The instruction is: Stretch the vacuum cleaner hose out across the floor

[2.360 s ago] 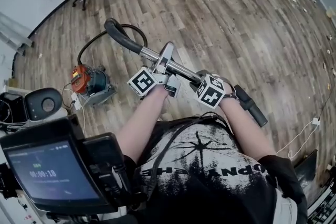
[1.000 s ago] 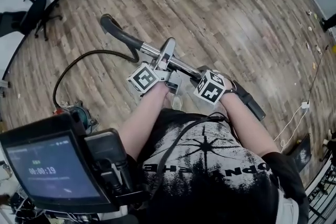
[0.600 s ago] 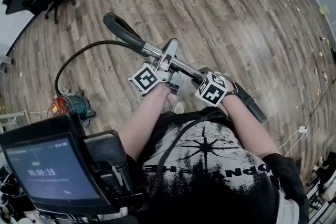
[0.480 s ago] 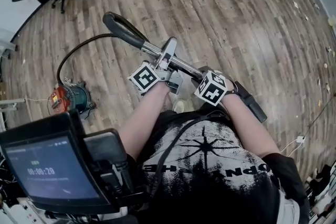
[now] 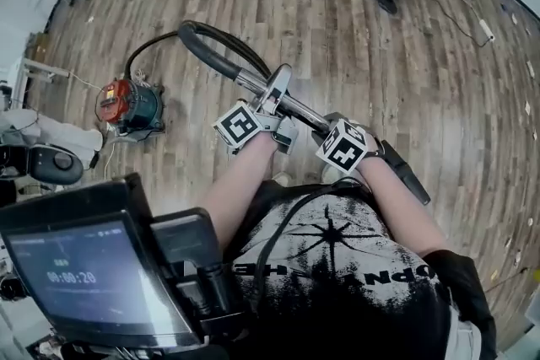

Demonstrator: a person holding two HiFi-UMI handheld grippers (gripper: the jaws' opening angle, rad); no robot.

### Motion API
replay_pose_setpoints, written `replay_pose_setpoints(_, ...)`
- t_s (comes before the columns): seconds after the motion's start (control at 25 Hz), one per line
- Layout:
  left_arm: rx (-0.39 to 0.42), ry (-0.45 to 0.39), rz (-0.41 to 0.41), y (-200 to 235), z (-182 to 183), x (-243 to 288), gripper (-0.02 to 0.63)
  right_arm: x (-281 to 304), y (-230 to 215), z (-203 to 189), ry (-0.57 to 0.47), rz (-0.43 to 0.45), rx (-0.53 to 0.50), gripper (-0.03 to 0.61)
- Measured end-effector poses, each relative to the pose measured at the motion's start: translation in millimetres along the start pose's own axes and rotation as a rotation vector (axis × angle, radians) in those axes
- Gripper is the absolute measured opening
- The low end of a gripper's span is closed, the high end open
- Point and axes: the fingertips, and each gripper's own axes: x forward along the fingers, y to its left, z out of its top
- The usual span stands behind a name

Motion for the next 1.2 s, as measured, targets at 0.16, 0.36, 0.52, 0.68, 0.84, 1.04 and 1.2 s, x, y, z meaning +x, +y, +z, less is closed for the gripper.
replay_pose_setpoints(0.16,0.006,-0.072,0.099,2,-18,-1,0.046,-10,-8,-20,-0.020,0.047,-0.072,0.072)
replay_pose_setpoints(0.36,-0.018,-0.144,0.090,-2,-52,-10,0.048,-16,10,-56,-0.016,0.171,-0.122,0.077)
replay_pose_setpoints(0.52,0.044,-0.197,0.132,1,-60,-25,0.048,-15,21,-70,-0.014,0.242,-0.181,0.078)
replay_pose_setpoints(0.68,-0.056,-0.267,0.157,-6,-74,-48,0.047,-18,44,-79,-0.004,0.290,-0.229,0.080)
replay_pose_setpoints(0.84,-0.013,-0.313,0.150,-22,-70,-78,0.046,-23,66,-72,-0.013,0.301,-0.284,0.080)
replay_pose_setpoints(1.04,0.000,-0.361,0.153,-41,-83,-128,0.046,-30,110,-78,-0.005,0.296,-0.334,0.078)
replay_pose_setpoints(1.2,0.133,-0.340,0.148,-63,-98,-167,0.047,-42,155,-92,0.001,0.299,-0.332,0.080)
